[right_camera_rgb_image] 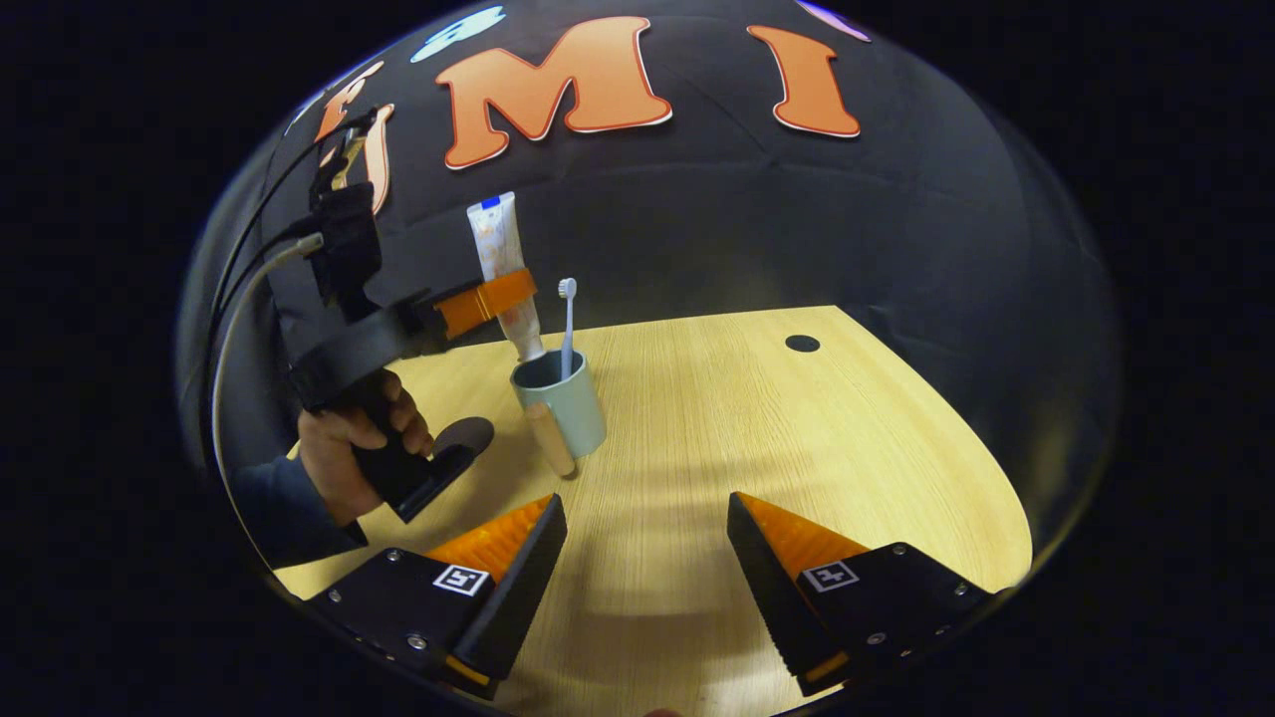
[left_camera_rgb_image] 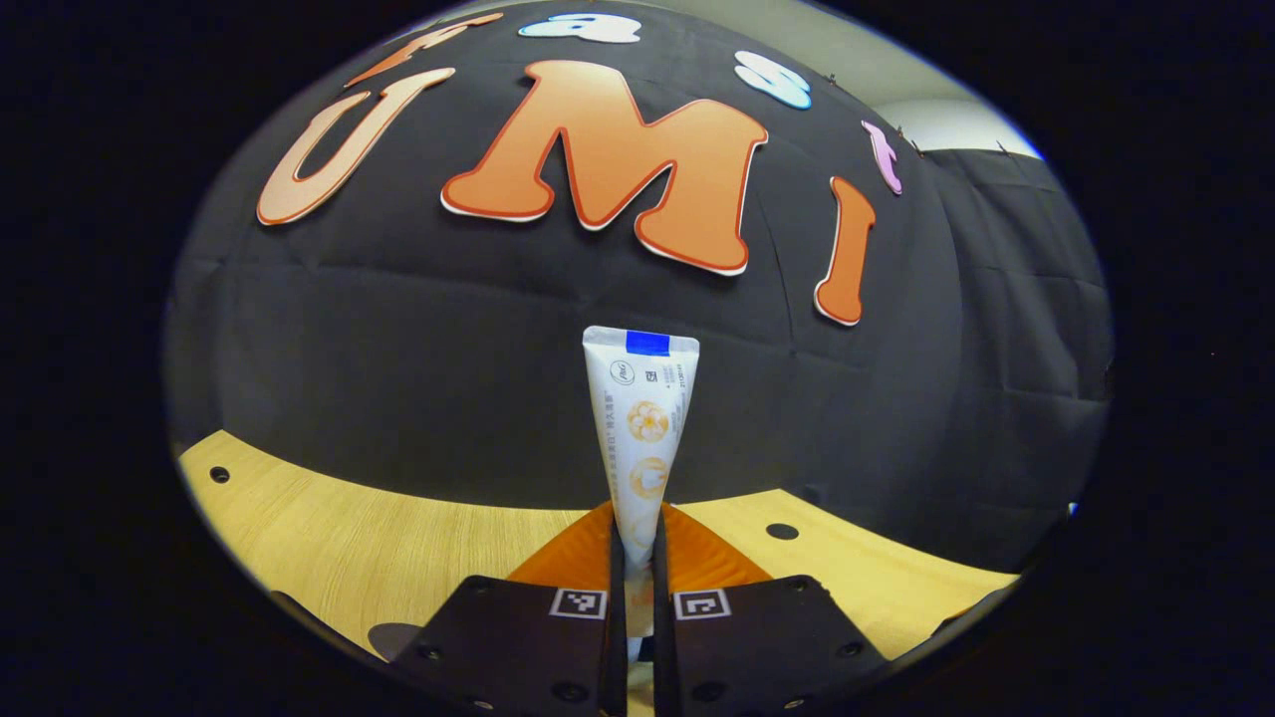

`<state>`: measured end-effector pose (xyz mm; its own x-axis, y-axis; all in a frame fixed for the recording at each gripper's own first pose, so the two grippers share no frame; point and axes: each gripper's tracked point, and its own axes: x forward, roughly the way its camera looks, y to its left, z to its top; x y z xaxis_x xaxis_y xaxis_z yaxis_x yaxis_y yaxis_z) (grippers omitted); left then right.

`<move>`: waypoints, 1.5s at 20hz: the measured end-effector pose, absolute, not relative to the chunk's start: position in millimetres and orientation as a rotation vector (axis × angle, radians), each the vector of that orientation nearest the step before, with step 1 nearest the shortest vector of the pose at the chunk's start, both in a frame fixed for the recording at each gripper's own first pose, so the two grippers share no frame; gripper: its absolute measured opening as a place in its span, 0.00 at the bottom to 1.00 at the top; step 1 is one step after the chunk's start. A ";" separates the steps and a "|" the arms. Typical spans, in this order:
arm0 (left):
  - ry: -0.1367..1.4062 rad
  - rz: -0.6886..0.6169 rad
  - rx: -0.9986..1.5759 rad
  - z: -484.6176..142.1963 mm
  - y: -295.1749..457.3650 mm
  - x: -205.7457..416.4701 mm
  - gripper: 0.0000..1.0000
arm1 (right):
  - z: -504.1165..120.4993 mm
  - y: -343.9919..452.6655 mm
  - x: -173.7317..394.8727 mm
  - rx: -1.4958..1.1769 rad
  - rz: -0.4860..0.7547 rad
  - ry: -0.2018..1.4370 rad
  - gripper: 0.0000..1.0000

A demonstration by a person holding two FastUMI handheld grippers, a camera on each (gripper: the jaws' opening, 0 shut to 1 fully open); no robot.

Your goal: Put the toothbrush and toothpaste on the desktop into the cup, then pick up the cup and place it on the coaster on the desktop.

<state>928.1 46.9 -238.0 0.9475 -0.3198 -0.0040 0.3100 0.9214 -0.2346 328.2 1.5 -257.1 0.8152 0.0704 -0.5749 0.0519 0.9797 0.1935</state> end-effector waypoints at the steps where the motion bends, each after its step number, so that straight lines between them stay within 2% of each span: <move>1: 0.049 -0.318 -0.228 -249.4 44.2 930.7 0.10 | -257.1 1.9 328.5 0.207 0.016 0.619 0.98; 5: 0.077 -0.298 -0.178 -275.0 37.7 929.8 0.10 | -255.8 -2.4 330.2 0.222 0.018 0.615 0.98; 7: 0.061 -0.316 -0.159 -268.4 32.8 923.9 0.14 | -252.9 -4.8 331.6 0.227 0.015 0.610 0.98; 11: 0.074 -0.329 -0.118 -261.3 37.2 903.5 0.83 | -244.2 -10.7 335.1 0.216 0.008 0.601 0.98; 12: 0.071 -0.332 -0.121 -255.9 39.1 900.9 0.88 | -242.3 -12.0 336.2 0.220 0.006 0.597 0.98; 14: 0.064 -0.332 -0.114 -248.2 44.7 894.0 0.89 | -239.3 -14.9 336.7 0.215 0.003 0.594 0.98; 16: 0.076 -0.331 -0.093 -242.6 50.0 883.6 0.96 | -237.0 -15.5 336.4 0.208 0.003 0.598 0.98; 22: 0.113 -0.301 -0.085 -215.6 75.0 849.5 0.98 | -222.5 -1.8 340.1 0.188 0.051 0.600 0.98; 30: 0.203 -0.212 -0.049 -187.1 134.7 793.5 0.97 | -207.7 33.4 374.1 0.177 0.144 0.635 0.98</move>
<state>793.5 134.7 -187.1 0.9573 -0.2134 -0.1951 0.2035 0.9766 -0.0699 374.1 33.4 -207.7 0.7958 0.1871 -0.5759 -0.0790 0.9750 0.2076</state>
